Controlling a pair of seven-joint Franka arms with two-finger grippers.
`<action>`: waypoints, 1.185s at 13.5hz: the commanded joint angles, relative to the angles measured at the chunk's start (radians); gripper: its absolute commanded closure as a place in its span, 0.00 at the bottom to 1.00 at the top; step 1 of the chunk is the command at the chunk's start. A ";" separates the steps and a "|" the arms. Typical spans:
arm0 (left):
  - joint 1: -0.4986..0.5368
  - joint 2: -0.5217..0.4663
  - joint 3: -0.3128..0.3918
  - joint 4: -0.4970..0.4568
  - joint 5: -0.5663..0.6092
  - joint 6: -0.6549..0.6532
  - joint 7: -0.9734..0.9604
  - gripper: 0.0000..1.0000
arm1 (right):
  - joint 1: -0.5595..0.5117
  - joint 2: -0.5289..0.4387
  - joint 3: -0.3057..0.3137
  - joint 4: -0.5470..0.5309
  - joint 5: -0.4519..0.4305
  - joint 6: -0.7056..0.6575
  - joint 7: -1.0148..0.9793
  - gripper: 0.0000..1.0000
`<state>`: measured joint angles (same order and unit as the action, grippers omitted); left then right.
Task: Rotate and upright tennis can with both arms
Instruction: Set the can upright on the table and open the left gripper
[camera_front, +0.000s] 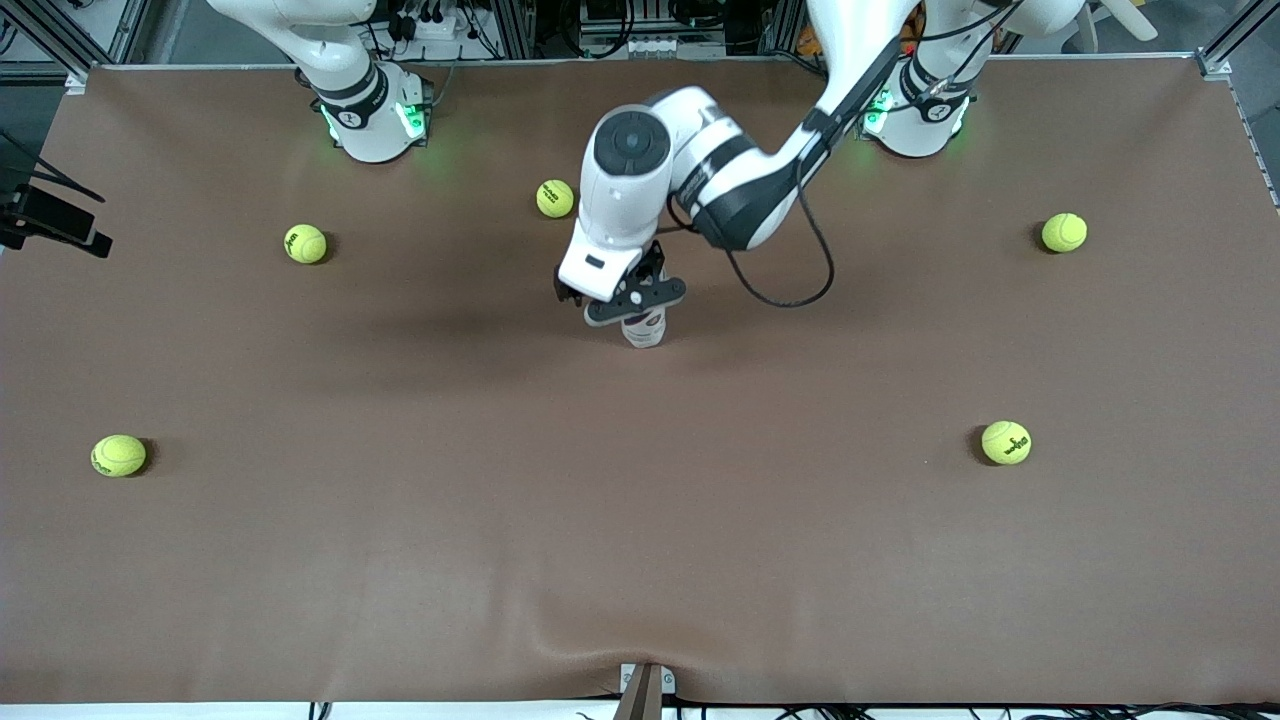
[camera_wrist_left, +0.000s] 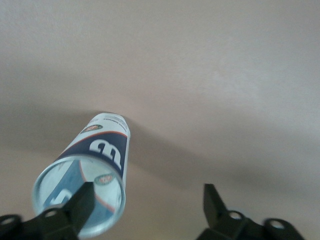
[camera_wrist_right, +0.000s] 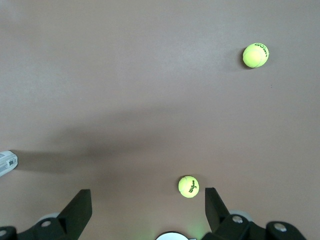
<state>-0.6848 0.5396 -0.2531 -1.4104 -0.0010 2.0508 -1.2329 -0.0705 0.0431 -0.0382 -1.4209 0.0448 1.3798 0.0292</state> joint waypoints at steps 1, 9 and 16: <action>0.008 -0.119 0.012 -0.015 0.012 -0.137 0.004 0.00 | -0.025 -0.011 0.014 0.002 0.020 -0.001 -0.009 0.00; 0.380 -0.392 0.014 -0.016 0.021 -0.495 0.414 0.00 | -0.025 -0.009 0.014 0.002 0.020 -0.001 -0.009 0.00; 0.707 -0.518 0.012 -0.036 0.024 -0.626 0.932 0.00 | -0.023 -0.009 0.014 0.002 0.024 -0.002 -0.011 0.00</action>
<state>-0.0333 0.0711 -0.2252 -1.4072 0.0060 1.4302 -0.3991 -0.0715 0.0431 -0.0374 -1.4198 0.0480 1.3800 0.0291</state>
